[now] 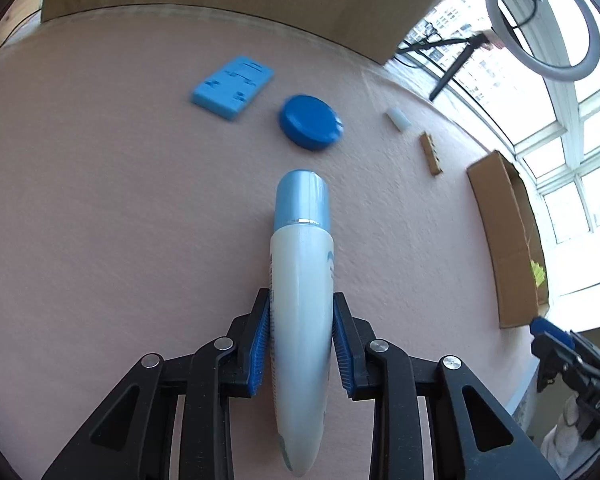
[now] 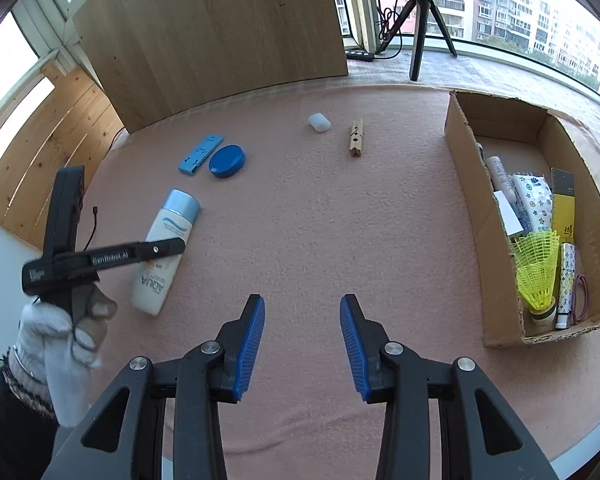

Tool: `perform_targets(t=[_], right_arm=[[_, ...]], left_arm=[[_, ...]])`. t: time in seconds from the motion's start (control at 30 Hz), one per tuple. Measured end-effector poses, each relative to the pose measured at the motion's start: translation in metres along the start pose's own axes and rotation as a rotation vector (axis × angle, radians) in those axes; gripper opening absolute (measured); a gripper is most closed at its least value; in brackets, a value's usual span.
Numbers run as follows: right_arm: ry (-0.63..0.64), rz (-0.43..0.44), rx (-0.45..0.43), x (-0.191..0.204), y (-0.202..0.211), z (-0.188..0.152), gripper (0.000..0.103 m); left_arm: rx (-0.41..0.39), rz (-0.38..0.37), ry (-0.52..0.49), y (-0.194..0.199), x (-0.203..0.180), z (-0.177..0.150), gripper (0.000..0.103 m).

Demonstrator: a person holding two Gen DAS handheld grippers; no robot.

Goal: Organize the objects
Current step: 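Move the left gripper to the white AQUA sunscreen bottle and grasp it, then hold the sunscreen bottle with the left gripper while the right gripper closes on it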

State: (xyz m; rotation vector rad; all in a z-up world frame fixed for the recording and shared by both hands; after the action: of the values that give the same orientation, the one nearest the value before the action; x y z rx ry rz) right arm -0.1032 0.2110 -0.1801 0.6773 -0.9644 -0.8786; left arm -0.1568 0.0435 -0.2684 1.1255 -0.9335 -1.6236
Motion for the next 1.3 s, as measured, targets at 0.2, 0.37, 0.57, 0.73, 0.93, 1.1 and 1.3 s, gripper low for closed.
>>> perform_targets(t=[0.2,0.37,0.57,0.73,0.93,1.1,1.3], right_arm=[[-0.030,0.014,0.011,-0.015,-0.003,-0.001,0.036],[-0.026,0.064,0.037,-0.008,-0.014,0.000,0.036],[-0.040,0.145,0.093,0.007,-0.034,-0.004,0.036],[-0.044,0.185,0.143,0.022,-0.058,-0.007,0.039],[-0.059,0.234,0.182,0.043,-0.085,-0.006,0.040],[-0.072,0.255,0.214,0.054,-0.100,-0.010,0.040],[-0.112,0.287,0.237,0.058,-0.109,-0.013,0.040]], left_arm=[[0.010,-0.040,0.026,-0.004,-0.037,-0.027,0.031],[-0.005,0.010,-0.072,-0.003,-0.057,-0.043,0.033],[-0.018,0.034,-0.089,0.012,-0.043,-0.050,0.048],[-0.029,0.044,-0.130,0.021,-0.031,-0.052,0.049],[-0.010,0.023,-0.158,0.021,-0.032,-0.056,0.049],[0.003,-0.002,-0.178,0.021,-0.037,-0.062,0.048],[0.008,-0.006,-0.183,0.020,-0.037,-0.064,0.047]])
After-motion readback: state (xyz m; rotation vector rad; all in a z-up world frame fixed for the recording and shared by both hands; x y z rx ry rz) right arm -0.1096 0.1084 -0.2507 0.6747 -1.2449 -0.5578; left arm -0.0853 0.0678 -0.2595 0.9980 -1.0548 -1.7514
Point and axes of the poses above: each gripper's, at about its wrist camera, not at the fingertips, and y roughly against the way its jaws point, x to its left, z to its top, the point moved 10 cm from there along -y, roughly the way its jaws point, and after that the axes turned 12 degrees about z, right-handed, at the moved point
